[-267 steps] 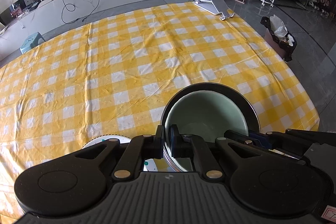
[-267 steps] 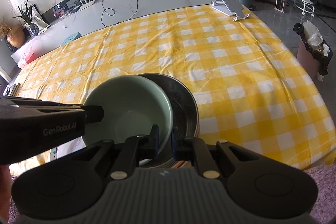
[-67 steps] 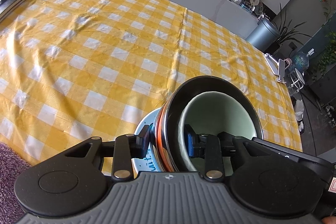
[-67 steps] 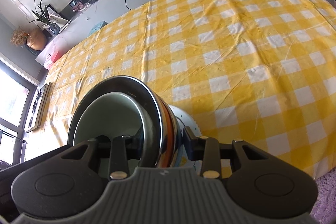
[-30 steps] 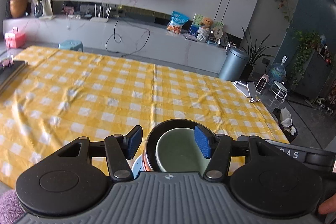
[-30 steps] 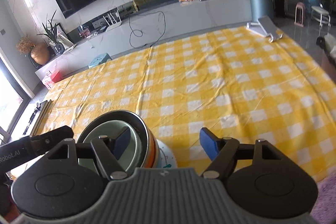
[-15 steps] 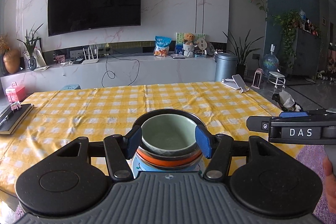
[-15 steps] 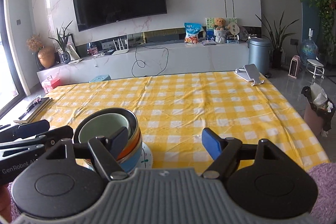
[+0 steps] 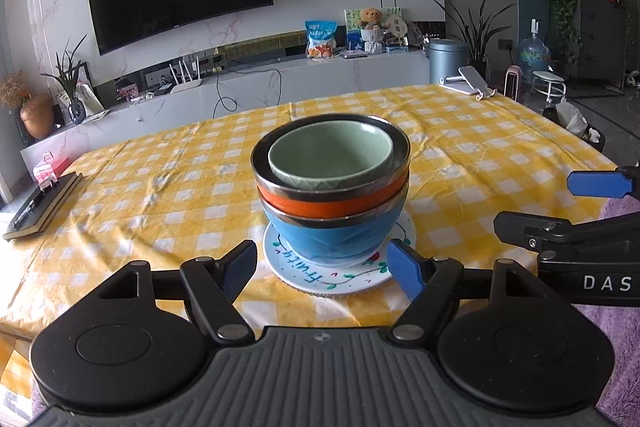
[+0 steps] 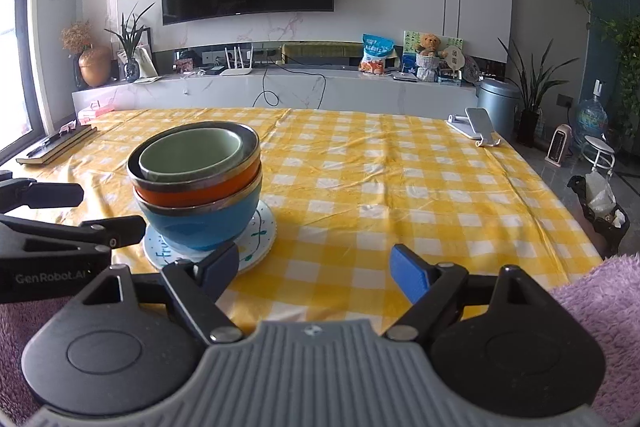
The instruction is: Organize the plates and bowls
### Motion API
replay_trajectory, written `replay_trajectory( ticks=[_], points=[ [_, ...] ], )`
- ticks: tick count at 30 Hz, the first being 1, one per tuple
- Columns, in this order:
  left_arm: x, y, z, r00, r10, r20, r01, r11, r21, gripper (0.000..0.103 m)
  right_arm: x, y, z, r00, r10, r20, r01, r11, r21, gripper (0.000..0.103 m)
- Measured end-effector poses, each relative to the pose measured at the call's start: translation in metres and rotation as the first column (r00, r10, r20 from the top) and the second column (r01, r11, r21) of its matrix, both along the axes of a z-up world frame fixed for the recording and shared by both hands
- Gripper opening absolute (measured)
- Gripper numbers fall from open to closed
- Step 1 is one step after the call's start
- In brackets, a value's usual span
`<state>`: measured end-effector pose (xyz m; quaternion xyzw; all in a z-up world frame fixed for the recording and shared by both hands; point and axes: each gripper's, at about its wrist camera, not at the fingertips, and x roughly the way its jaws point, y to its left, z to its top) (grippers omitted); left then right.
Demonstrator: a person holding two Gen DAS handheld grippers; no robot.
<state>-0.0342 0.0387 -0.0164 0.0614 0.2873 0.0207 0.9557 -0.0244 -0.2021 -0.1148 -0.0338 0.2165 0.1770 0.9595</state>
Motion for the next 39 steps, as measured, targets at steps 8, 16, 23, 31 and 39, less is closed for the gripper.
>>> replay_trajectory(
  ticks=[8,16,23,31,39],
  points=[
    [0.004,-0.001,-0.022,0.995,0.007,-0.096,-0.005,1.0,0.02,0.087,0.004,0.008,-0.011,0.999,0.033,-0.016,-0.033,0.999,-0.017,0.089],
    [0.008,0.003,-0.03,0.99,0.024,-0.138,-0.021,1.0,0.021,0.087,0.003,0.014,-0.018,0.998,0.059,-0.023,-0.06,0.998,-0.034,0.089],
    [0.009,0.007,-0.033,0.985,0.053,-0.162,-0.049,0.998,0.028,0.087,0.012,0.014,-0.023,0.996,0.048,-0.079,-0.05,0.998,-0.03,0.09],
    [0.008,0.007,-0.033,0.985,0.048,-0.167,-0.043,0.999,0.033,0.087,0.016,0.015,-0.027,0.993,0.039,-0.111,-0.043,0.999,-0.03,0.09],
    [0.008,0.008,-0.032,0.985,0.049,-0.163,-0.046,0.999,0.025,0.087,0.018,0.016,-0.028,0.992,0.031,-0.122,-0.035,0.999,-0.032,0.09]
  ],
)
